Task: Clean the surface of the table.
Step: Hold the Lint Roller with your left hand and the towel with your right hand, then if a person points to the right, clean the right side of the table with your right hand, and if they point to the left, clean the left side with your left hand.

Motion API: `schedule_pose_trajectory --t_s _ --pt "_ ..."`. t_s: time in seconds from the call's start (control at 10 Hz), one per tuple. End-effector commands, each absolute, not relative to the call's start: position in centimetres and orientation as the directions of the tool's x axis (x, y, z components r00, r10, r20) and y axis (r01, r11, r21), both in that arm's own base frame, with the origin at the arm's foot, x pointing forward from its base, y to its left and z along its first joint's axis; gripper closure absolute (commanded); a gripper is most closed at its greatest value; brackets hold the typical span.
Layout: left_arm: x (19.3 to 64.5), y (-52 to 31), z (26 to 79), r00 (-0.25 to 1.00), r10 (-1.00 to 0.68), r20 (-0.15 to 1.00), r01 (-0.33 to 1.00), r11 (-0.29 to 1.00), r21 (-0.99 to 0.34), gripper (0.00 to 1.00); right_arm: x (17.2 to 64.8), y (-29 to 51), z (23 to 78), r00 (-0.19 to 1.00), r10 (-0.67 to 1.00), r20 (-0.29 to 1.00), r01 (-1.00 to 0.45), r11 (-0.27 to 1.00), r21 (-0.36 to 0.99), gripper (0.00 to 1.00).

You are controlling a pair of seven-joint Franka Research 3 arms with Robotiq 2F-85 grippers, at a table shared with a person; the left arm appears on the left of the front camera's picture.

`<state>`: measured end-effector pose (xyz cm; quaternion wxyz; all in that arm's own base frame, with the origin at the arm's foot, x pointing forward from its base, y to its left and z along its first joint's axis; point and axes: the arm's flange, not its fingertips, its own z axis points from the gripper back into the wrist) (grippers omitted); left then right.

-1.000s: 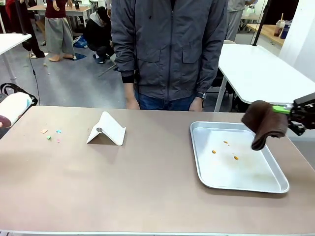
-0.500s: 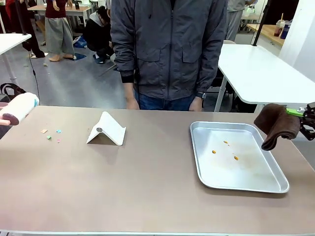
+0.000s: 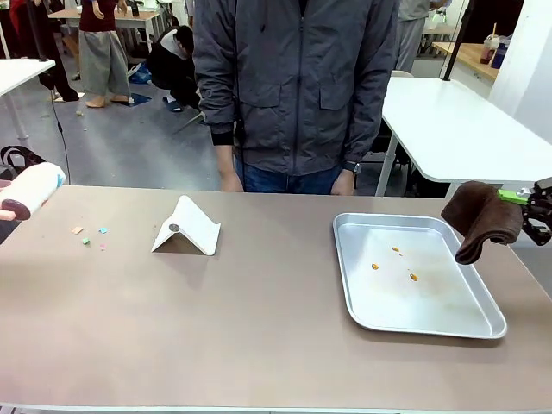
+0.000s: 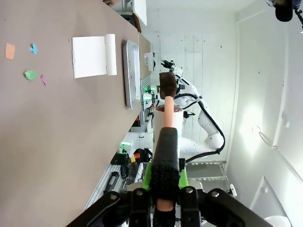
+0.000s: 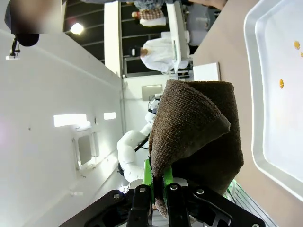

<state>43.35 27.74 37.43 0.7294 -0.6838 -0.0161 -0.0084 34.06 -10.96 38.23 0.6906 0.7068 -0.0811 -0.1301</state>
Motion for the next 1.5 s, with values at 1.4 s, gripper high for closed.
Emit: schedule_pose_trajectory --t_s 1.4 --pt "42.78 27.42 37.65 0.999 0.005 0.050 0.050 0.064 -0.997 1.00 34.00 -10.76 38.73 0.955 -0.289 -0.062 0.055 -0.030 0.998 1.00"
